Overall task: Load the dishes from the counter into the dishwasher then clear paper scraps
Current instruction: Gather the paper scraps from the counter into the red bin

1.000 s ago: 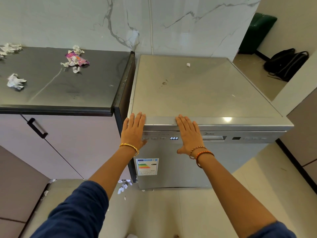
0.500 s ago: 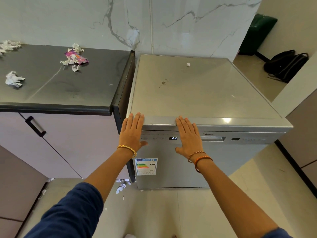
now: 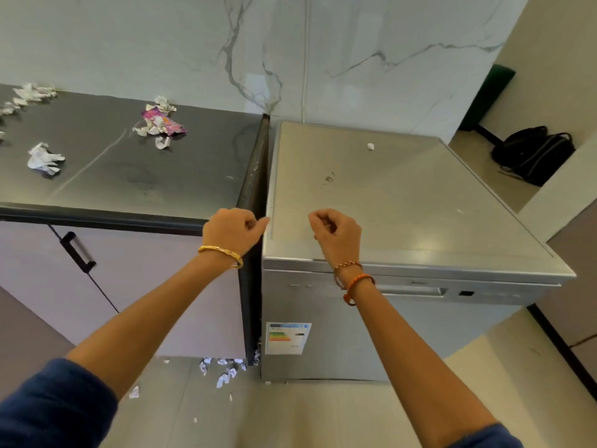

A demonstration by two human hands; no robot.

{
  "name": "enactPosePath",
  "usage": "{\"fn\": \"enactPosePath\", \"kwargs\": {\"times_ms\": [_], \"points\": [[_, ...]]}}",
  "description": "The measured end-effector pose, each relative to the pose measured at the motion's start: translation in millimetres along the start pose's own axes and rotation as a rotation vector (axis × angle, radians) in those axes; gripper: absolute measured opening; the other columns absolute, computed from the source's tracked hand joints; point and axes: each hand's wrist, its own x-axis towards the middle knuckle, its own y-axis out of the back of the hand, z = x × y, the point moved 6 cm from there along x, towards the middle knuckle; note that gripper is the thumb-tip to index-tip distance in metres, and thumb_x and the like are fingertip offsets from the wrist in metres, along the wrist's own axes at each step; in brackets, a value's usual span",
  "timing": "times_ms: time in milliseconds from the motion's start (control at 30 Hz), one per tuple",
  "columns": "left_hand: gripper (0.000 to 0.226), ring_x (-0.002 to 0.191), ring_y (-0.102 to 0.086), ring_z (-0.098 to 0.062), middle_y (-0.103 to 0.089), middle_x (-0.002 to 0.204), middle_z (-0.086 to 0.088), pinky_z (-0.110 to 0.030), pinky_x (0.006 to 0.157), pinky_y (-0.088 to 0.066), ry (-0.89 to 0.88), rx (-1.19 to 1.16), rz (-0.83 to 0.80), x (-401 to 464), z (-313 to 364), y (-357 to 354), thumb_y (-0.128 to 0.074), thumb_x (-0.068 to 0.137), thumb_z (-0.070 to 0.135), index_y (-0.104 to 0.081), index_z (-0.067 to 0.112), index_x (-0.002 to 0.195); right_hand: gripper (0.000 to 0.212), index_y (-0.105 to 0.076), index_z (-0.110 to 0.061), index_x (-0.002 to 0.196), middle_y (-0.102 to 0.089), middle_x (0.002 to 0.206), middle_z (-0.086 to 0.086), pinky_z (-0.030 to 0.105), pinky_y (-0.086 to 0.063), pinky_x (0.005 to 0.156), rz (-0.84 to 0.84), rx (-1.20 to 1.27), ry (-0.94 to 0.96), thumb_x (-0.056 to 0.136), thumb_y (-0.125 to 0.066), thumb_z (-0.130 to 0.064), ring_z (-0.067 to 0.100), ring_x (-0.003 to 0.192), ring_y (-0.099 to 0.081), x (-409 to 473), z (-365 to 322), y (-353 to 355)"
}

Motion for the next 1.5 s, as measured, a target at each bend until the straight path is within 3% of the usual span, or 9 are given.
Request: {"fn": "enactPosePath", "kwargs": {"times_ms": [133,267,400,533,833,1000,1200,1367,1500], "points": [[0.045,0.06,-0.057,-0.034,-0.062,0.061,-0.021,-0.038,0.059,-0.045,0.11,-0.042,0.079,18.4,-74.1,35.3,-0.058,0.089,0.032,-0.061,-0.001,0.059,0.009,-0.071,-0.005,0.081,-0.067,0.07,0.005,0.012,-0.045,0.061,-0.124,-0.008,0.131,0.083,-0.064,-0.011,0.003,0.057,-0.054,17.7,-47.9,-75.3],[0.025,0.063,-0.053,-0.024,-0.066,0.07,-0.018,-0.026,0.055,-0.036,0.154,-0.116,0.154,29.2,-129.5,56.1,-0.062,0.087,0.02,-0.067,-0.002,0.077,0.008,-0.072,-0.008,0.084,-0.064,0.068,-0.002,0.003,-0.038,0.058,-0.293,-0.005,0.156,0.082,-0.065,-0.012,-0.008,0.054,-0.053,20.2,-56.6,-142.2],[0.015,0.071,-0.056,-0.02,-0.067,0.08,-0.016,-0.016,0.061,-0.041,0.174,-0.222,0.229,50.9,-170.1,66.7,-0.062,0.086,0.011,-0.068,-0.003,0.086,0.013,-0.07,-0.011,0.093,-0.066,0.087,0.002,0.015,-0.045,0.065,-0.411,-0.023,0.228,0.08,-0.067,-0.012,-0.001,0.055,-0.05,35.7,-58.4,-189.6],[0.013,0.078,-0.056,-0.017,-0.063,0.088,-0.008,-0.026,0.074,-0.046,0.222,-0.313,0.302,87.3,-206.0,72.2,-0.061,0.087,0.011,-0.065,0.001,0.095,0.024,-0.066,-0.015,0.103,-0.06,0.101,0.002,0.029,-0.049,0.067,-0.455,-0.151,0.379,0.079,-0.067,-0.015,0.002,0.06,-0.051,71.4,-64.5,-241.4],[0.005,0.069,-0.054,0.002,-0.059,0.078,0.01,-0.005,0.063,-0.043,0.387,-0.403,0.398,195.8,-307.7,92.0,-0.061,0.087,0.012,-0.061,0.017,0.09,0.061,-0.056,-0.014,0.124,-0.048,0.122,0.015,0.041,-0.047,0.083,-0.395,-0.382,0.459,0.069,-0.076,-0.031,0.031,0.103,-0.05,177.5,-67.3,-390.9],[0.003,0.067,-0.061,-0.012,-0.059,0.072,0.002,-0.02,0.06,-0.056,0.543,-0.553,0.387,227.4,-348.6,83.2,-0.056,0.09,0.015,-0.059,0.013,0.091,0.068,-0.063,-0.015,0.11,-0.057,0.112,0.016,0.038,-0.051,0.071,-0.34,-0.514,0.477,0.052,-0.085,-0.042,0.033,0.097,-0.058,209.0,-73.2,-452.9],[0.015,0.044,-0.055,-0.002,-0.057,0.062,-0.004,-0.023,0.043,-0.051,0.622,-0.62,0.419,244.9,-363.0,77.1,-0.049,0.094,0.019,-0.058,0.009,0.088,0.052,-0.049,-0.024,0.13,-0.041,0.138,0.008,0.041,-0.031,0.099,-0.436,-0.612,0.485,0.085,-0.054,-0.049,0.031,0.124,-0.037,228.0,-79.0,-524.5],[0.018,0.048,-0.052,-0.008,-0.055,0.06,-0.003,-0.031,0.045,-0.051,0.608,-0.712,0.336,244.2,-358.3,81.0,-0.049,0.095,0.018,-0.056,0.019,0.078,0.034,-0.06,-0.013,0.073,-0.06,0.076,0.008,0.035,-0.045,0.061,-0.307,-0.589,0.548,0.081,-0.044,-0.042,0.03,0.072,-0.057,229.0,-86.6,-527.6],[0.021,0.055,-0.055,-0.009,-0.058,0.066,0.003,-0.034,0.05,-0.052,0.566,-0.754,0.285,244.1,-358.0,80.3,-0.047,0.095,0.018,-0.056,0.028,0.078,0.032,-0.057,-0.006,0.062,-0.057,0.065,0.012,0.029,-0.037,0.049,-0.364,-0.512,0.455,0.082,-0.06,-0.032,0.028,0.061,-0.056,225.2,-85.1,-526.7]]}}
